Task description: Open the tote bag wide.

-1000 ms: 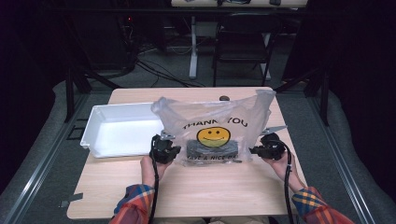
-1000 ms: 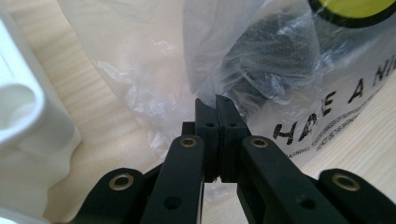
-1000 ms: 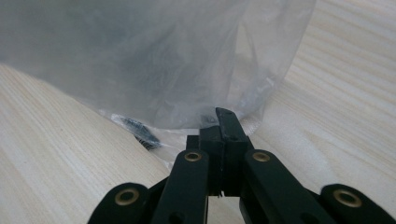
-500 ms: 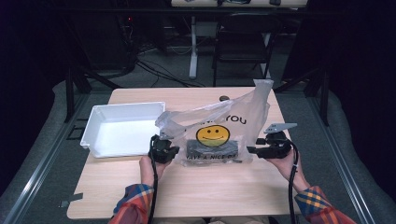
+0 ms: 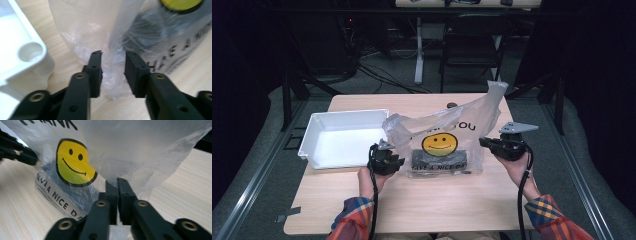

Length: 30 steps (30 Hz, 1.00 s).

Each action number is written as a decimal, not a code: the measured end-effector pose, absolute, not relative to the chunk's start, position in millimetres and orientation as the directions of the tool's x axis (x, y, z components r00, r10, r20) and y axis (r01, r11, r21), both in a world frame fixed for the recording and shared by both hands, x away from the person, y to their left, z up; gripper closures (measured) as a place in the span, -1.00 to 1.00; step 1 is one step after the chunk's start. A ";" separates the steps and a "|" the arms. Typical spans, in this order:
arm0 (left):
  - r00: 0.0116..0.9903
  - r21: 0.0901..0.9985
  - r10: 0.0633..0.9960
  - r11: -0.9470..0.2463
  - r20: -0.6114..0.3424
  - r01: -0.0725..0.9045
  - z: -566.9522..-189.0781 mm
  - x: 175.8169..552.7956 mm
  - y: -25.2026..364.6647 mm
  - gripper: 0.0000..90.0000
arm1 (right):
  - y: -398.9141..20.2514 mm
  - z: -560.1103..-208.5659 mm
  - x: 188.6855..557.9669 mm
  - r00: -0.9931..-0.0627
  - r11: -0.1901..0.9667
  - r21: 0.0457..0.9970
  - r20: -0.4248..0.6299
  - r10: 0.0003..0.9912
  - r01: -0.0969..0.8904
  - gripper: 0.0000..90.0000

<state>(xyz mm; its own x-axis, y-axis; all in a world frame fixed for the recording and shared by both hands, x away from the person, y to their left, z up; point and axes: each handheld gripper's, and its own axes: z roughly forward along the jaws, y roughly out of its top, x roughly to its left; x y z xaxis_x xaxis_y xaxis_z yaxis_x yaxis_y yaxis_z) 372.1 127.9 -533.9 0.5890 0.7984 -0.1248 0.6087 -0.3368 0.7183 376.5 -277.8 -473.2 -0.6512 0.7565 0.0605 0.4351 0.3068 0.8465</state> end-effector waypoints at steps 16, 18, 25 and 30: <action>0.561 0.899 0.825 -0.190 -0.071 0.394 -487.0 356.5 133.1 0.44 | -277.9 -491.8 386.3 -0.630 0.327 0.796 0.086 0.772 0.510 1.00; 0.564 0.889 0.822 -0.204 -0.073 0.411 -491.1 359.9 131.2 0.73 | -279.5 -494.2 388.4 -0.624 0.361 0.772 0.059 0.779 0.524 1.00; 0.557 0.869 0.825 -0.204 -0.095 0.451 -504.7 370.2 130.0 0.95 | -279.9 -508.7 394.2 -0.618 0.343 0.758 0.099 0.780 0.555 1.00; 0.552 0.864 0.827 -0.195 -0.110 0.464 -508.3 372.3 133.3 0.97 | -278.1 -514.6 396.0 -0.594 0.311 0.763 0.118 0.796 0.567 1.00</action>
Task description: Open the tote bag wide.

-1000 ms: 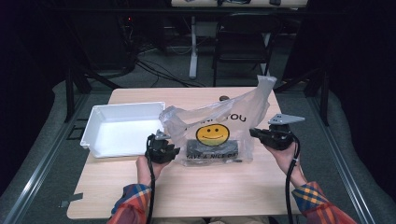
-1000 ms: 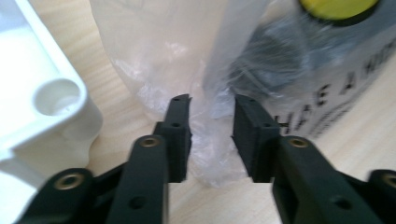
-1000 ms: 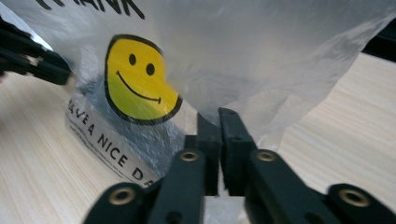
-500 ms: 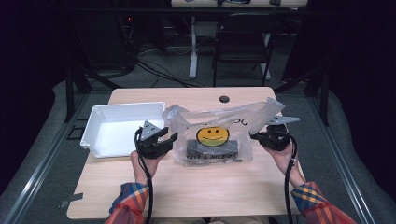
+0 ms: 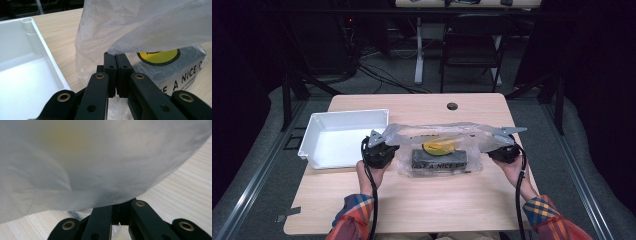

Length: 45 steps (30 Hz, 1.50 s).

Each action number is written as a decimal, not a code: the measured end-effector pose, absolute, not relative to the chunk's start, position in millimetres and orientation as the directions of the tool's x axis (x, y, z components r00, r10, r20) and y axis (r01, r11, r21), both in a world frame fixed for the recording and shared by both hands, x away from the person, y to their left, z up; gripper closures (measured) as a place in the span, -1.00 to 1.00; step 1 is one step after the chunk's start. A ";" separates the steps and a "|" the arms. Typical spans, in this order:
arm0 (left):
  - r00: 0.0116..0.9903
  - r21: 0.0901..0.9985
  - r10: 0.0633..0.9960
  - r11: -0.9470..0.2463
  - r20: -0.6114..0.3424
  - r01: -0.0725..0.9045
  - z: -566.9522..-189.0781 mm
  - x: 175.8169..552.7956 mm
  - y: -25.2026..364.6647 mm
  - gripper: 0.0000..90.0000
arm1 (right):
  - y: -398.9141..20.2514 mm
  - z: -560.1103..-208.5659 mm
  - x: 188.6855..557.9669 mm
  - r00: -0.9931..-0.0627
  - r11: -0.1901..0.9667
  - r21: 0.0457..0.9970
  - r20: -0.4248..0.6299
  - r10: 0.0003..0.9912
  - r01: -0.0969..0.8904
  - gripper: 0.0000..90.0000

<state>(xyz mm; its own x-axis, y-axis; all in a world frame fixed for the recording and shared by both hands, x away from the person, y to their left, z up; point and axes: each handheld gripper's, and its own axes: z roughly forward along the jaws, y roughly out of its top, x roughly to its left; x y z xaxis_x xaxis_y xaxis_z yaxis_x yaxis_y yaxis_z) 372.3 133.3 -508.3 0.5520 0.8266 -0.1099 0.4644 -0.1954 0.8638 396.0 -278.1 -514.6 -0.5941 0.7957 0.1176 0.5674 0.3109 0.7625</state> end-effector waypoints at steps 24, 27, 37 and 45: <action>0.587 0.760 0.807 -0.337 -0.071 0.556 -528.0 383.3 136.4 0.97 | -285.1 -538.6 405.8 -0.586 0.390 0.664 0.091 0.805 0.639 1.00; 0.570 0.764 0.815 -0.302 -0.103 0.570 -530.5 381.9 132.8 0.97 | -286.2 -540.2 406.1 -0.588 0.396 0.656 0.091 0.804 0.643 1.00; 0.599 0.716 0.791 -0.348 -0.122 0.605 -533.6 377.8 135.1 0.98 | -288.5 -543.3 403.7 -0.601 0.432 0.616 0.085 0.795 0.659 1.00; 0.609 0.691 0.781 -0.365 -0.138 0.624 -537.9 372.7 130.7 0.99 | -289.7 -544.6 399.0 -0.615 0.467 0.578 0.080 0.784 0.670 1.00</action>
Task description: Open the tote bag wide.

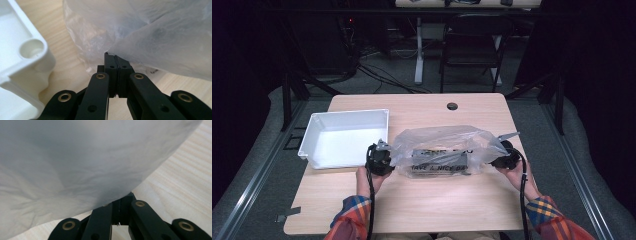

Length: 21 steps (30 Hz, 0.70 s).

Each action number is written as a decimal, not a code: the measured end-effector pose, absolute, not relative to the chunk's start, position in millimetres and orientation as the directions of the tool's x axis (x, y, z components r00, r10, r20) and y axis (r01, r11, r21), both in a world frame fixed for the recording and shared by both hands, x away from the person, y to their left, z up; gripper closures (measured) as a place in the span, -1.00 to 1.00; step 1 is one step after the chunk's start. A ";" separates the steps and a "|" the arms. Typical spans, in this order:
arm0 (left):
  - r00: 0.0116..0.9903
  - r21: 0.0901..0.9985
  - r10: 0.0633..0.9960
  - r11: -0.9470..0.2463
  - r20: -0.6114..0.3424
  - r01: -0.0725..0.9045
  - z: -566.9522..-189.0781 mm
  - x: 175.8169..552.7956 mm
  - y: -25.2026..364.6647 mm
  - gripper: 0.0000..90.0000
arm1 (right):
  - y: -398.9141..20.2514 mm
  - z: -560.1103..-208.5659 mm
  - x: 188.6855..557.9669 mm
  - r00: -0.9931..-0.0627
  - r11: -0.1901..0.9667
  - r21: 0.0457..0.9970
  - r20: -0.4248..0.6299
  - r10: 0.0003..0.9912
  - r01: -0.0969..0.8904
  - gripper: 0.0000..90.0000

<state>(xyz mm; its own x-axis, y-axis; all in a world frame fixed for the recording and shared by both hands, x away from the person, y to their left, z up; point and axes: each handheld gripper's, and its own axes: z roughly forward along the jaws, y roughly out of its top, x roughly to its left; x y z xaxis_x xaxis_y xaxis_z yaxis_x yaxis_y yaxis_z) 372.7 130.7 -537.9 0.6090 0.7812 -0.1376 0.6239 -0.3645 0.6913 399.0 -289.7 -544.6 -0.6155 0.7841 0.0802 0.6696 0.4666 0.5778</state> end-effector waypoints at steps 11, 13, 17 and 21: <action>0.631 0.677 0.770 -0.415 -0.094 0.608 -538.9 374.0 127.5 0.98 | -292.6 -520.1 380.4 -0.666 0.461 0.654 0.090 0.740 0.600 -0.01; 0.635 0.668 0.765 -0.420 -0.104 0.615 -537.9 374.6 129.5 0.98 | -290.9 -512.0 374.8 -0.678 0.460 0.688 0.062 0.733 0.561 -0.14; 0.610 0.684 0.783 -0.378 -0.125 0.624 -539.6 374.1 125.9 0.96 | -286.6 -500.4 367.9 -0.718 0.492 0.719 0.014 0.696 0.491 -0.13; 0.599 0.697 0.791 -0.358 -0.126 0.621 -541.5 374.3 124.4 0.92 | -280.3 -492.7 362.6 -0.709 0.452 0.777 -0.010 0.705 0.439 0.38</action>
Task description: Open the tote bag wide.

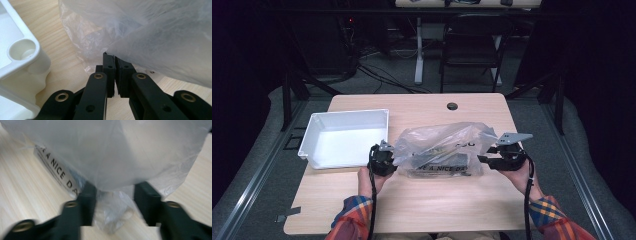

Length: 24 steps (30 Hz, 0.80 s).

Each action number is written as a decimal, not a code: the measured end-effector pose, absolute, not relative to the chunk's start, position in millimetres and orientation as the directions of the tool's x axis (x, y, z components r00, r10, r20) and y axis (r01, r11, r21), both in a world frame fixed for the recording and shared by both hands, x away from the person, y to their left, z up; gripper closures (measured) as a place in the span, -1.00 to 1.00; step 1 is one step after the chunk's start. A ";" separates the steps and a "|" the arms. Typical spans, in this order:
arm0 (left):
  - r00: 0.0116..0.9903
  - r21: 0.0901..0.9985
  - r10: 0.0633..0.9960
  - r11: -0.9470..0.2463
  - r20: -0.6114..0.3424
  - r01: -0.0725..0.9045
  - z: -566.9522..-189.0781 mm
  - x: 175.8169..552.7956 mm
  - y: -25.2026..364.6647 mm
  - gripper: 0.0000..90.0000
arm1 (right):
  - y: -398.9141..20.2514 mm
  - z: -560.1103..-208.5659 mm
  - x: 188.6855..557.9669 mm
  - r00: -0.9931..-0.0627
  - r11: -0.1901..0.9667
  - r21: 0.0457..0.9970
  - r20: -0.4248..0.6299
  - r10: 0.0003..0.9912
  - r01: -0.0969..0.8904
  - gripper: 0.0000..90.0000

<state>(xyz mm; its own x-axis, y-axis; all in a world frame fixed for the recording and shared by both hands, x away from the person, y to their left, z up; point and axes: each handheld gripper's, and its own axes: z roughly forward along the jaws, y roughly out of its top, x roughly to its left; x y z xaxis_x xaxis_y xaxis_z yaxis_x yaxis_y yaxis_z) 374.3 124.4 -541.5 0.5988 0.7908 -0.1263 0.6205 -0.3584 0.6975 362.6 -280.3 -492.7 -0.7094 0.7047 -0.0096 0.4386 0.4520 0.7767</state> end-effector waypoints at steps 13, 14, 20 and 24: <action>0.626 0.766 0.771 -0.329 -0.120 0.552 -512.7 350.9 137.6 -0.10 | -271.9 -511.8 382.5 -0.655 0.391 0.757 0.065 0.753 0.524 1.00; 0.629 0.776 0.770 -0.328 -0.110 0.538 -508.5 347.7 136.3 -0.14 | -271.9 -512.2 383.0 -0.654 0.389 0.757 0.066 0.754 0.525 1.00; 0.662 0.826 0.749 -0.352 -0.034 0.440 -494.0 334.6 122.0 -0.19 | -273.9 -514.7 385.4 -0.645 0.390 0.743 0.074 0.761 0.544 1.00; 0.674 0.857 0.738 -0.329 -0.029 0.396 -494.7 334.9 117.7 0.16 | -274.9 -516.4 386.5 -0.645 0.392 0.734 0.082 0.760 0.555 1.00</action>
